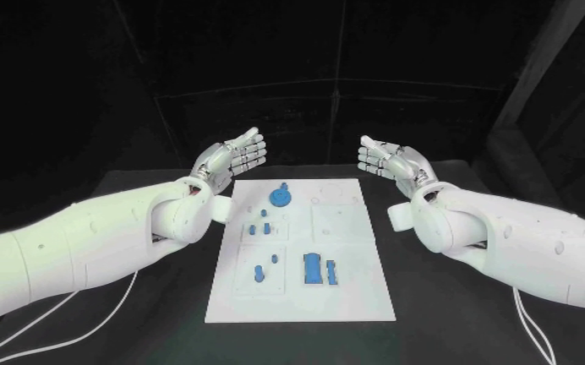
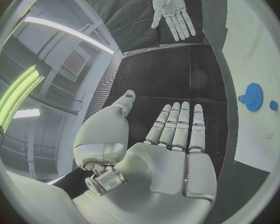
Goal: Assemble the parts on the task board
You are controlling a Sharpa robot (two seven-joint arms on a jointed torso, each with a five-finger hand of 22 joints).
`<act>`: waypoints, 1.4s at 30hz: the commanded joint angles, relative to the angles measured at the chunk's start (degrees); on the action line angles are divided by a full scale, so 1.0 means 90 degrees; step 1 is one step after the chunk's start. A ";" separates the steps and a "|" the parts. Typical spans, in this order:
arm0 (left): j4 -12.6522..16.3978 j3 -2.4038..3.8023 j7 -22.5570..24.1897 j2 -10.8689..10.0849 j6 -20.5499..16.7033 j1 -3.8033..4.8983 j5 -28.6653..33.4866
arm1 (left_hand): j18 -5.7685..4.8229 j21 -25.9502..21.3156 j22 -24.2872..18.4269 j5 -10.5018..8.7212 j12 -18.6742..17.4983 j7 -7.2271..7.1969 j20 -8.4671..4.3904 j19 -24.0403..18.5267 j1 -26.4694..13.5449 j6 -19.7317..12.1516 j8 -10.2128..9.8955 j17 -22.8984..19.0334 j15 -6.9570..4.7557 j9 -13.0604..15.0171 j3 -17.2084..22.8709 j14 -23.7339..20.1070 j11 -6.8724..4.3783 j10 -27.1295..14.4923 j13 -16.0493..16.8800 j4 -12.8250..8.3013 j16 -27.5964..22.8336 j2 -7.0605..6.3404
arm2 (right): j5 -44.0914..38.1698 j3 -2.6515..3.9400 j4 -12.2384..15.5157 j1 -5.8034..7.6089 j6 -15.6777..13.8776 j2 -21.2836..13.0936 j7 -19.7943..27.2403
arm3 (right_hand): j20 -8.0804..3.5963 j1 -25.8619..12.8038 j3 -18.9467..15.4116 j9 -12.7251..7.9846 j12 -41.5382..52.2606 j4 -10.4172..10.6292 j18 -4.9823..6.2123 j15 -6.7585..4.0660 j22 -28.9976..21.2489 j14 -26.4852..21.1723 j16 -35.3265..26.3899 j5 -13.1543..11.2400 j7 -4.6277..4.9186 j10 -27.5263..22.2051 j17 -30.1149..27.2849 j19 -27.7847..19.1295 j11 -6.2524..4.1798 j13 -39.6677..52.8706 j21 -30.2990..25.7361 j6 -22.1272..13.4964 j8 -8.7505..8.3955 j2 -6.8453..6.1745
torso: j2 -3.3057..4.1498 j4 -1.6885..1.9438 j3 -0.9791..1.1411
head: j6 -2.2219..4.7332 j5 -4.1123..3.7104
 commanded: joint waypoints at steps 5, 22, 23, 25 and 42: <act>0.0749 0.0356 0.0282 -0.0038 -0.1941 -0.0355 -0.0267 | -0.0305 -0.0055 -0.0660 -0.0051 -0.0074 -0.0690 -0.0406 -0.1271 -0.1958 -0.1504 -0.0080 -0.0124 -0.0373 -0.0046 -0.0647 -0.1563 -0.0532 -0.1625 -0.0043 0.0015 -0.0072 0.0049 | 0.1006 0.0116 0.0702 -0.0188 -0.1502 0.0005 0.0857 | -0.0360 -0.2257 0.0371 -0.0699 -0.0752 0.0024 -0.0321 -0.0294 -0.0435 -0.1611 -0.0104 -0.0161 -0.0710 -0.1433 -0.0333 -0.1564 -0.0613 -0.0702 -0.0200 -0.1318 -0.0140 -0.0537 | -0.0109 0.0306 0.0045 | 0.0376 -0.0132; 0.1398 0.0692 0.0422 -0.0071 -0.3169 -0.0684 -0.0405 | -0.0787 -0.0055 -0.0660 -0.0051 -0.0074 -0.0690 -0.0964 -0.2155 -0.3331 -0.2563 -0.0080 -0.0124 -0.0373 -0.0046 -0.1542 -0.2660 -0.0532 -0.2768 -0.0043 0.0015 -0.0072 0.0049 | 0.1187 0.0151 0.0900 -0.0248 -0.1773 0.0003 0.0998 | -0.0858 -0.3831 0.0888 -0.0699 -0.0752 0.0024 -0.0836 -0.0294 -0.0435 -0.2733 -0.0104 -0.0161 -0.0710 -0.2430 -0.0795 -0.2655 -0.0613 -0.0702 -0.0200 -0.2238 -0.0140 -0.0537 | -0.0115 0.0320 0.0048 | 0.0399 -0.0140; 0.1398 0.0692 0.0422 -0.0071 -0.3169 -0.0684 -0.0405 | -0.0787 -0.0055 -0.0660 -0.0051 -0.0074 -0.0690 -0.0964 -0.2179 -0.3367 -0.2590 -0.0080 -0.0124 -0.0373 -0.0046 -0.1542 -0.2689 -0.0532 -0.2799 -0.0043 0.0015 -0.0072 0.0049 | 0.1187 0.0151 0.0900 -0.0248 -0.1773 0.0003 0.0998 | -0.0858 -0.3881 0.0888 -0.0699 -0.0752 0.0024 -0.0836 -0.0294 -0.0435 -0.2766 -0.0104 -0.0161 -0.0710 -0.2464 -0.0795 -0.2687 -0.0613 -0.0702 -0.0200 -0.2268 -0.0140 -0.0537 | -0.0115 0.0320 0.0048 | 0.0399 -0.0140; 0.1398 0.0692 0.0422 -0.0071 -0.3169 -0.0684 -0.0405 | -0.0787 -0.0055 -0.0660 -0.0051 -0.0074 -0.0690 -0.0964 -0.2237 -0.3452 -0.2657 -0.0080 -0.0124 -0.0373 -0.0046 -0.1542 -0.2758 -0.0532 -0.2865 -0.0043 0.0015 -0.0072 0.0049 | 0.1187 0.0151 0.0900 -0.0248 -0.1773 0.0003 0.0998 | -0.0858 -0.3977 0.0888 -0.0699 -0.0752 0.0024 -0.0836 -0.0294 -0.0435 -0.2836 -0.0104 -0.0161 -0.0710 -0.2517 -0.0795 -0.2752 -0.0613 -0.0702 -0.0200 -0.2324 -0.0140 -0.0537 | -0.0115 0.0320 0.0048 | 0.0399 -0.0140; 0.1398 0.0692 0.0422 -0.0071 -0.3169 -0.0684 -0.0405 | -0.0787 -0.0055 -0.0660 -0.0051 -0.0074 -0.0690 -0.0964 -0.3023 -0.4654 -0.3582 -0.0080 -0.0124 -0.0373 -0.0046 -0.1542 -0.3716 -0.0532 -0.3863 -0.0043 0.0015 -0.0072 0.0049 | 0.1187 0.0151 0.0900 -0.0248 -0.1773 0.0003 0.0998 | -0.0858 -0.4789 0.0888 -0.0699 -0.0752 0.0024 -0.0836 -0.0294 -0.0435 -0.3836 -0.0104 -0.0161 -0.0710 -0.3418 -0.0795 -0.3727 -0.0613 -0.0702 -0.0200 -0.3144 -0.0140 -0.0537 | -0.0115 0.0320 0.0048 | 0.0399 -0.0140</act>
